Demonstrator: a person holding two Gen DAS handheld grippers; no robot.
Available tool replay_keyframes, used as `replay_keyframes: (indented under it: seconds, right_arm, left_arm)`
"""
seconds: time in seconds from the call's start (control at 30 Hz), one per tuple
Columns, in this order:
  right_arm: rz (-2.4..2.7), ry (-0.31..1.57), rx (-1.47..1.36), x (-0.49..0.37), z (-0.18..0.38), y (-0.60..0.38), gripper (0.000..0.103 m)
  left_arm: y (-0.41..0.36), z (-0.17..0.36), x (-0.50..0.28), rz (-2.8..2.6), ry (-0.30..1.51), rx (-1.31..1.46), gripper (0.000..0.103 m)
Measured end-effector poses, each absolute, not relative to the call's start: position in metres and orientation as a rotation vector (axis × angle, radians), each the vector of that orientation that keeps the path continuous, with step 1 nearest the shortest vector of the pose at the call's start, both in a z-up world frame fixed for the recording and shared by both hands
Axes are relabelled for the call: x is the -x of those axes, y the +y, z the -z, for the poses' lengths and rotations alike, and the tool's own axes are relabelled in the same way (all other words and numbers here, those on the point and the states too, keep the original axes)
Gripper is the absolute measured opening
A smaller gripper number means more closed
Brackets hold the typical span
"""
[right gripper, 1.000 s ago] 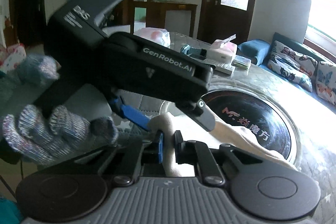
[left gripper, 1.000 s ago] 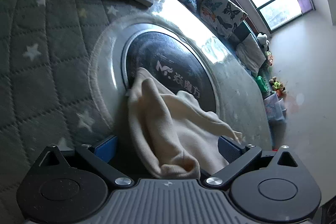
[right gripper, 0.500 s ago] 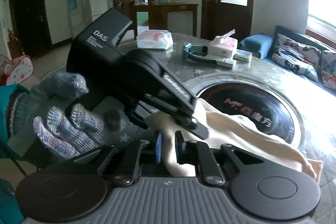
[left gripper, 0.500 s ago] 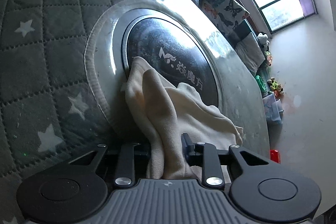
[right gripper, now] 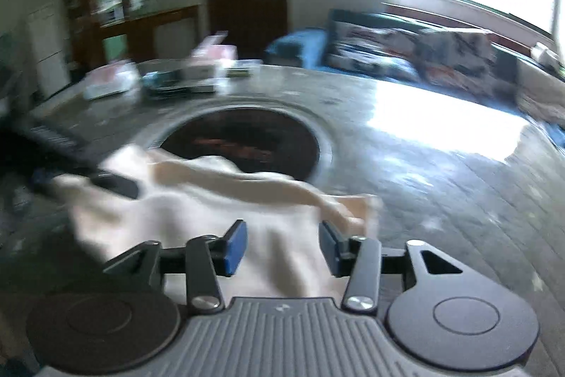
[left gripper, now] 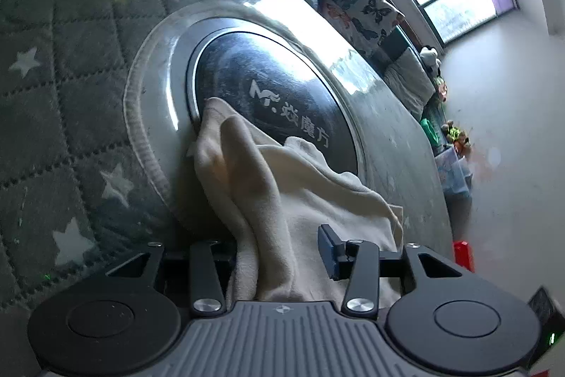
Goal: Fold clothes
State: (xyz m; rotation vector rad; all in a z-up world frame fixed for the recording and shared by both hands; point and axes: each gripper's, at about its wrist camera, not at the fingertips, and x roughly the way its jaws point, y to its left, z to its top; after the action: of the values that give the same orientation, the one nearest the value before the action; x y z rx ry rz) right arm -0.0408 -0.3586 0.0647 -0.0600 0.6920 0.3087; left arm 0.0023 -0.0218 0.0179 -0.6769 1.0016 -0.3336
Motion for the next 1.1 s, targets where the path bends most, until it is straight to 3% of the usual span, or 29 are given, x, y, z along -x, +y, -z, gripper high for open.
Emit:
replay_keyframes:
  seconds: [0.2,0.33,0.37,0.47,0.63,1.1]
  right_arm:
    - [-0.221,0.729,-0.056,0.017,-0.045,-0.387,0.049]
    - [-0.212,0.755,-0.129,0.006,-0.032,-0.396,0.04]
    - [-0.216,0.753,-0.134,0.006,-0.031,-0.396,0.037]
    - [-0.233,0.746,-0.161,0.006,-0.031,-0.397,0.012]
    - [-0.248,0.702,-0.155,0.016,-0.044,-0.397,0.011]
    - [-0.144,0.552,-0.095,0.047,-0.105,-0.434,0.01]
  left_arm:
    - [-0.026,-0.02,0.0,0.336,0.987,0.633,0.047]
    - [-0.026,-0.02,0.0,0.336,0.986,0.619,0.047]
    - [-0.027,-0.021,0.0,0.335,0.984,0.608,0.046]
    - [-0.031,-0.023,0.0,0.33,0.981,0.572,0.044]
    - [-0.035,-0.029,0.001,0.314,0.962,0.5,0.024]
    - [-0.106,-0.067,-0.013,0.446,0.881,0.334,0.019]
